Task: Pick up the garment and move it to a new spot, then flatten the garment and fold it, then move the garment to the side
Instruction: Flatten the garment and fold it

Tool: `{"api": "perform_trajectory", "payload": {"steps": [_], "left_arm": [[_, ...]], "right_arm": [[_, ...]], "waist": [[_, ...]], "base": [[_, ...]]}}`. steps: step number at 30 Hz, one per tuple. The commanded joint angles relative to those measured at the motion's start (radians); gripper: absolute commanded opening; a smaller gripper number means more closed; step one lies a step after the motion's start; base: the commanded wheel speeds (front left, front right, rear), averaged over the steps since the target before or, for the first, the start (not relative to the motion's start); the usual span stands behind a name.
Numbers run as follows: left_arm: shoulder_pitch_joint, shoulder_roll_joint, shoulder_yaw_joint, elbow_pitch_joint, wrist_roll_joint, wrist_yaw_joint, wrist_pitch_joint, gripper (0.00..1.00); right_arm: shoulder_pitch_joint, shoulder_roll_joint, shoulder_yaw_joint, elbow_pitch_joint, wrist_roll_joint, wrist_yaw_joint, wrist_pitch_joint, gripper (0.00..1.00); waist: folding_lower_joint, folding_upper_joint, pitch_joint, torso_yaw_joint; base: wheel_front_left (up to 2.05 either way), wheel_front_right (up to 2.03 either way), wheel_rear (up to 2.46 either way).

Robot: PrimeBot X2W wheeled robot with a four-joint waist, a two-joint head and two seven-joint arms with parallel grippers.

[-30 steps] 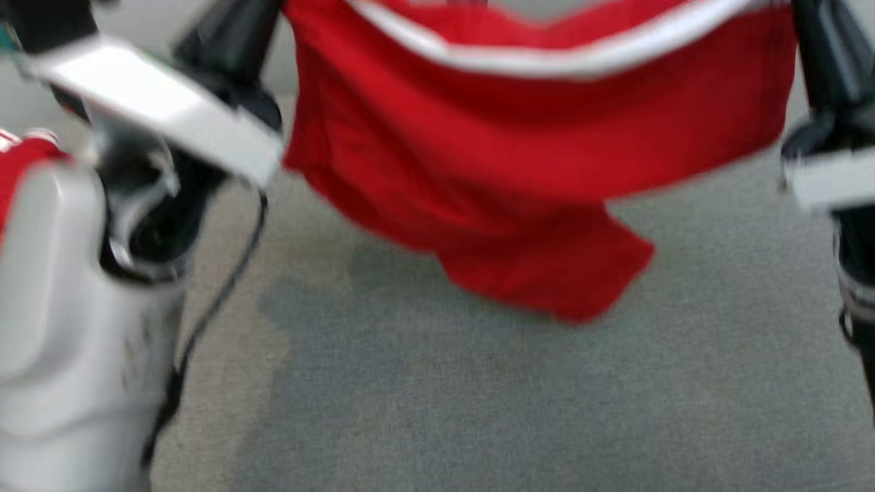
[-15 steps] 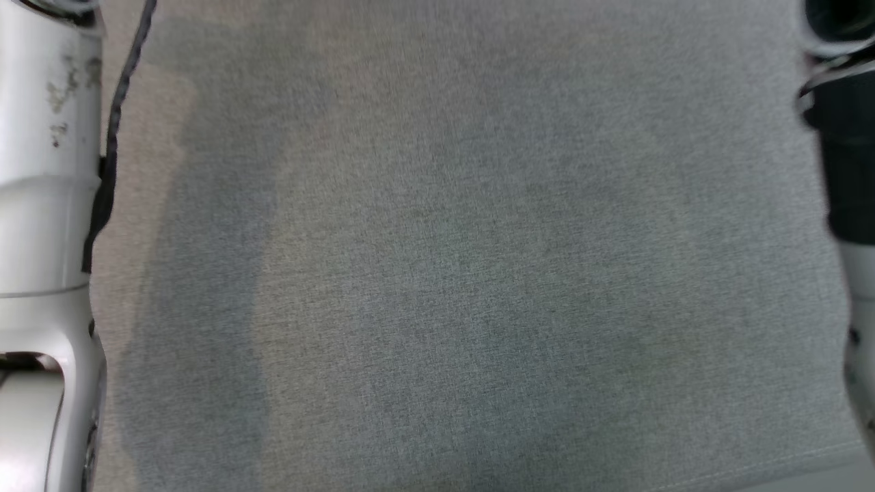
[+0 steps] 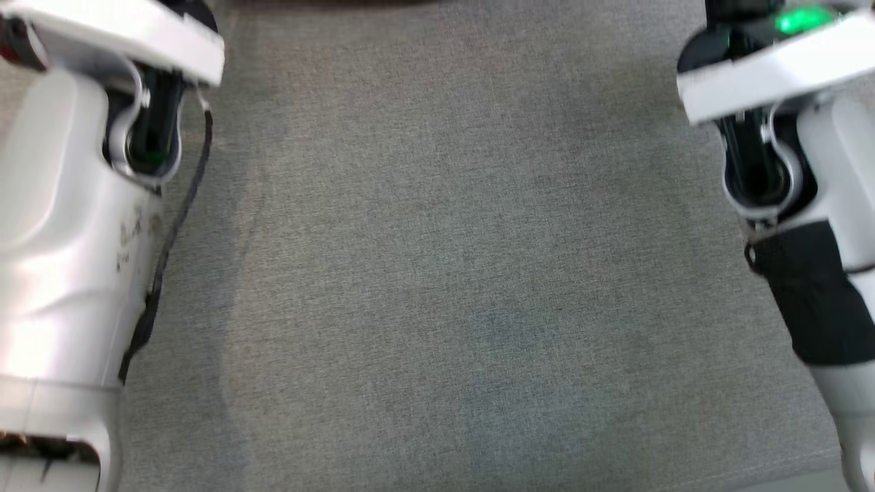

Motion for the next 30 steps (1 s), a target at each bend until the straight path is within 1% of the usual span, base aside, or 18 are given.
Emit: {"api": "perform_trajectory", "payload": {"steps": [1, 5, 7, 10, 17, 21, 26, 27, 30], "left_arm": [[0.036, 0.019, -0.008, -0.024, -0.022, -0.001, -0.004, 0.0], [0.169, 0.069, -0.067, -0.128, -0.049, -0.001, -0.026, 0.0], [0.238, 0.078, -0.066, -0.17, -0.06, -0.001, -0.041, 0.0], [0.343, 0.076, -0.059, -0.232, -0.06, 0.003, -0.064, 0.0], [0.596, 0.023, -0.03, -0.364, -0.034, 0.041, -0.084, 0.0], [0.732, -0.011, 0.017, -0.437, -0.018, 0.052, -0.085, 0.0], [0.885, -0.044, 0.058, -0.506, 0.006, 0.058, -0.085, 0.0], [0.885, -0.044, 0.058, -0.506, 0.006, 0.058, -0.085, 0.0], [0.96, -0.071, 0.065, -0.543, 0.01, 0.059, -0.085, 0.0]], "right_arm": [[0.039, -0.017, -0.004, -0.024, 0.005, 0.001, -0.005, 0.0], [0.186, -0.049, -0.005, -0.109, 0.018, 0.001, -0.005, 0.0], [0.264, -0.063, -0.012, -0.145, 0.018, 0.001, -0.005, 0.0], [0.387, -0.07, -0.032, -0.198, 0.022, 0.001, -0.005, 0.0], [0.66, -0.051, -0.104, -0.328, 0.027, 0.001, -0.005, 0.0], [0.792, -0.049, -0.115, -0.393, 0.03, 0.0, -0.005, 0.0], [0.92, -0.061, -0.14, -0.459, 0.044, 0.0, -0.005, 0.0], [0.92, -0.061, -0.14, -0.459, 0.044, 0.0, -0.005, 0.0], [0.982, -0.069, -0.159, -0.494, 0.042, 0.0, -0.005, 0.0]], "waist": [[-0.0001, 0.0, -0.017, 0.011], [-0.0001, 0.0, -0.053, 0.028], [-0.0001, 0.0, -0.073, 0.035], [-0.0001, 0.0, -0.108, 0.043], [-0.0001, 0.0, -0.207, 0.044], [-0.0001, 0.0, -0.267, 0.038], [-0.0001, 0.0, -0.342, 0.032], [-0.0001, 0.0, -0.342, 0.032], [-0.0001, 0.0, -0.385, 0.033]], "base": [[0.0, 0.0, 0.0], [0.0, 0.0, 0.0], [0.0, 0.0, 0.0], [0.0, 0.0, 0.0], [0.0, 0.0, 0.0], [0.0, 0.0, 0.0], [0.0, 0.0, 0.0], [0.0, 0.0, 0.0], [0.0, 0.0, 0.0]]}}
